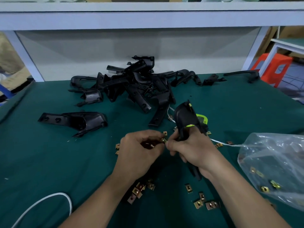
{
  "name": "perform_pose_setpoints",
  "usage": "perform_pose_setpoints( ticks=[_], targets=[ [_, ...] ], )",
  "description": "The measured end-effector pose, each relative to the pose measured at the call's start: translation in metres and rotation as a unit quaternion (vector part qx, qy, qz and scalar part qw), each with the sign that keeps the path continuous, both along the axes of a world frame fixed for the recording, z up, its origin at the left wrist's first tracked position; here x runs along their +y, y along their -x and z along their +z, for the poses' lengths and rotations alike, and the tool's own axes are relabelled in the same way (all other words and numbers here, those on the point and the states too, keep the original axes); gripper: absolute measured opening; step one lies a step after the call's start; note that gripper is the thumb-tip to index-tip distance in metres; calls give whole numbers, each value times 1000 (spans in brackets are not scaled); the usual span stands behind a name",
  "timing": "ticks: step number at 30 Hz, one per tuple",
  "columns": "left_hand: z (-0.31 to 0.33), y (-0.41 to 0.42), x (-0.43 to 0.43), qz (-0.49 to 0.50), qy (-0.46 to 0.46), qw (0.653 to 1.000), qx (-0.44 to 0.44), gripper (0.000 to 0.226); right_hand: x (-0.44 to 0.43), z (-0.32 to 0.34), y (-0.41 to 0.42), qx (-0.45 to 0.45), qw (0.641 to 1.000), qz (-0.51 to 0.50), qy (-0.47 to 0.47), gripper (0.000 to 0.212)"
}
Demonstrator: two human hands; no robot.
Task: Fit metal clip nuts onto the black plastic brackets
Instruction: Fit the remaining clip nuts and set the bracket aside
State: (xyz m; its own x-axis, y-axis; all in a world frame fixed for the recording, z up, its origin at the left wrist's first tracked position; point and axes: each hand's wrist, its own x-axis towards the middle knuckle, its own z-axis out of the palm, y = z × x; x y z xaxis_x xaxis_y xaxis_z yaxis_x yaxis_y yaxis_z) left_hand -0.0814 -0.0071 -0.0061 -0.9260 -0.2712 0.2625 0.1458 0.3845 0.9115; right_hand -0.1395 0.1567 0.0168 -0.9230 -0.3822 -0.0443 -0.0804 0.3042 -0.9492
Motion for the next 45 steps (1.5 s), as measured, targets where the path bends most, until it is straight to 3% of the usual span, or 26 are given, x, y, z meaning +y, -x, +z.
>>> perform_pose_setpoints(
  ticks=[5,9,14,25,31,34,40,45],
  targets=[
    [-1,-1,-4,-12,73,997,-15,29,2,-2,0,85,994,24,-61,22],
    [-2,-3,-2,-27,148,989,-9,33,-1,0,-4,90,993,46,-63,20],
    [-5,-1,1,-21,86,996,18,26,-2,0,-4,125,989,35,-73,20],
    [-4,3,1,-8,-8,1000,24,31,1,-4,4,6,1000,13,-14,7],
    [-2,-2,3,-9,61,997,52,29,1,-6,6,-42,999,27,-6,13],
    [-1,-4,4,-16,82,995,62,31,0,-5,5,-68,997,40,15,4],
    [0,-4,8,3,68,995,75,34,-2,2,0,-97,994,34,41,12],
    [-2,-3,5,-13,55,996,68,44,1,3,2,-105,993,59,-3,12]
  ],
)
